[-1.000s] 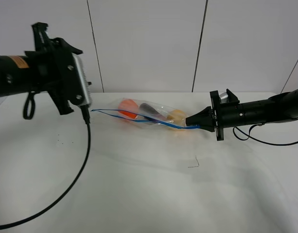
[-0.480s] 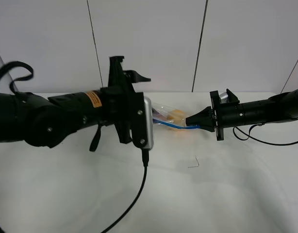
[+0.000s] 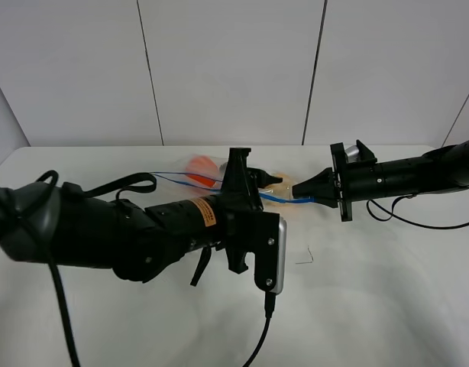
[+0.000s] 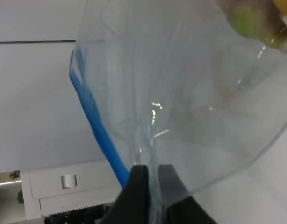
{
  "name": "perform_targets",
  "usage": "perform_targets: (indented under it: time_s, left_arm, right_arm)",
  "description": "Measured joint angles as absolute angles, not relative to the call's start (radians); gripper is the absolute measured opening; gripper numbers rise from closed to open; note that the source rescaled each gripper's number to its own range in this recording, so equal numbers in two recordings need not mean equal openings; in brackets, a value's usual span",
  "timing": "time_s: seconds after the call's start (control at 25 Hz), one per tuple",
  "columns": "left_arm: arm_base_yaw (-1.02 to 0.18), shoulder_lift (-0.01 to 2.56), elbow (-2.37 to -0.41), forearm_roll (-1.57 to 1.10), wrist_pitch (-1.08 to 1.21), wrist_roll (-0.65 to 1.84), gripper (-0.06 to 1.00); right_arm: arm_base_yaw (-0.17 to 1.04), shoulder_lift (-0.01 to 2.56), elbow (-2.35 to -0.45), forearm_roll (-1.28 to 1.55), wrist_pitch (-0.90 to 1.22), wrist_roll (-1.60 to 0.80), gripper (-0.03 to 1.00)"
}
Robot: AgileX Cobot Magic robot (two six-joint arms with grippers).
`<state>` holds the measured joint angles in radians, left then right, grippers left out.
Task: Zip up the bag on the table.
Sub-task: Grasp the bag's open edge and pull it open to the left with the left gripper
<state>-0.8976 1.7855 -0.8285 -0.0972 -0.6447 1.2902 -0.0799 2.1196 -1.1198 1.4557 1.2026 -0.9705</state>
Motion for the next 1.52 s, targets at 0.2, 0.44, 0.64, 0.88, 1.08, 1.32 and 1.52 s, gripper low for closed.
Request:
perform_targets:
  time_s: [0.2,0.44,0.64,0.88,1.08,1.32,1.52]
  left_arm:
    - [-0.898,1.855,-0.867,-0.126,-0.690,1.290,0.99]
    - [-0.898,1.932,-0.896,-0.149,-0.727,1.285,0.99]
    - [-0.898,2.014,-0.965,-0.156,-0.755,1.285,0.99]
    - [-0.887,2.051,-0.989,-0.174,-0.792,1.285,0.99]
    - [-0.863,2.053,-0.989,-0.174,-0.797,1.284,0.84]
    - [-0.862,2.053,-0.989,-0.176,-0.799,1.284,0.59]
    - [-0.862,2.053,-0.989,-0.174,-0.799,1.284,0.55]
  right_arm:
    - [-0.080,2.120,-1.120,1.456,1.203,-0.970,0.00]
    - [-0.080,2.120,-1.120,1.456,1.203,-0.970,0.00]
    - [-0.080,2.120,-1.120,1.456,1.203,-0.970,0.00]
    - [-0.080,2.120,-1.120,1.456,1.203,-0.970,0.00]
    - [-0.080,2.120,-1.120,1.456,1.203,-0.970,0.00]
    - [-0.080,2.120,-1.120,1.456,1.203,-0.970,0.00]
    - [-0.080,2.120,-1.120,1.456,1.203,-0.970,0.00]
